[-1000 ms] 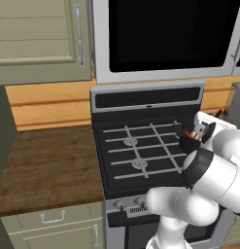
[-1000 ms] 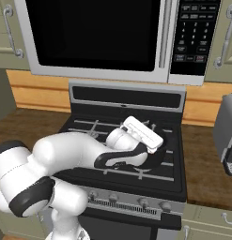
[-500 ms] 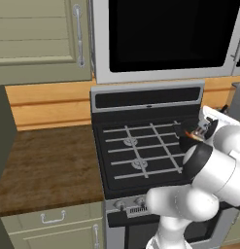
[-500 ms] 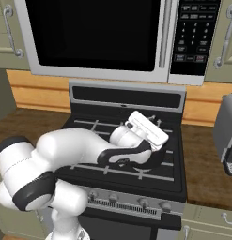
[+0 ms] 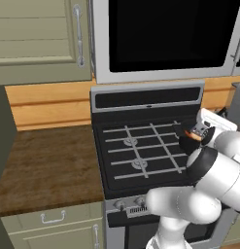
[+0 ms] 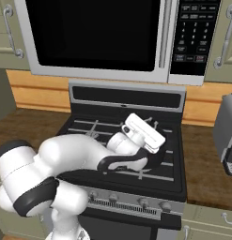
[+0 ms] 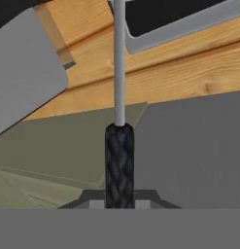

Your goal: Put the squash and carrot in the pot. Retrieve the spatula and lightly stir the vegetables in the pot.

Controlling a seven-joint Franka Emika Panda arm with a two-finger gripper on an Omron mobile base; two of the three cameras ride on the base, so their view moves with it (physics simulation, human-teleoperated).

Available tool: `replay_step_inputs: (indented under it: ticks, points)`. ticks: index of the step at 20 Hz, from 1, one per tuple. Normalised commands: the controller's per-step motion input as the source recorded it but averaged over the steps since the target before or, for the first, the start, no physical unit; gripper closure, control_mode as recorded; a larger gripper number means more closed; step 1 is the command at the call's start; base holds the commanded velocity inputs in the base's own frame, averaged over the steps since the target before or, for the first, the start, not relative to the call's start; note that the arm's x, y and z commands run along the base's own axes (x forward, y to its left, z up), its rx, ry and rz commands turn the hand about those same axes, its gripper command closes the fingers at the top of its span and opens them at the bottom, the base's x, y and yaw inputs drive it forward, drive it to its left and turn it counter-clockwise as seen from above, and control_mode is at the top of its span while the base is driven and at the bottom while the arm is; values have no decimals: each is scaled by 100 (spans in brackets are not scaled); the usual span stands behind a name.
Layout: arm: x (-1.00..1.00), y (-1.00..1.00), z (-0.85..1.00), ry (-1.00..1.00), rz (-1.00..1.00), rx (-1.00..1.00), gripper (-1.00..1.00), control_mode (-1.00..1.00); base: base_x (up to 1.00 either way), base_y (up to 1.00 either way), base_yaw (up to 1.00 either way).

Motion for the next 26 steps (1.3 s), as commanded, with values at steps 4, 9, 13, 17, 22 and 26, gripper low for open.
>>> replay_step_inputs:
  ticks: [4, 9, 13, 17, 22, 26]
  points:
    - [-25, 16, -2, 3, 0, 7, 100, -100, 0, 0, 0]
    - [-19, 10, 13, 18, 0, 16, 100, -100, 0, 0, 0]
    - [2, 1, 17, 31, 0, 17, 100, -100, 0, 0, 0]
    - [20, 0, -5, 22, 0, 10, 100, -100, 0, 0, 0]
    - [33, 4, -21, -1, 0, 1, 100, -100, 0, 0, 0]
    - [36, 4, 0, -21, 0, 0, 100, -100, 0, 0, 0]
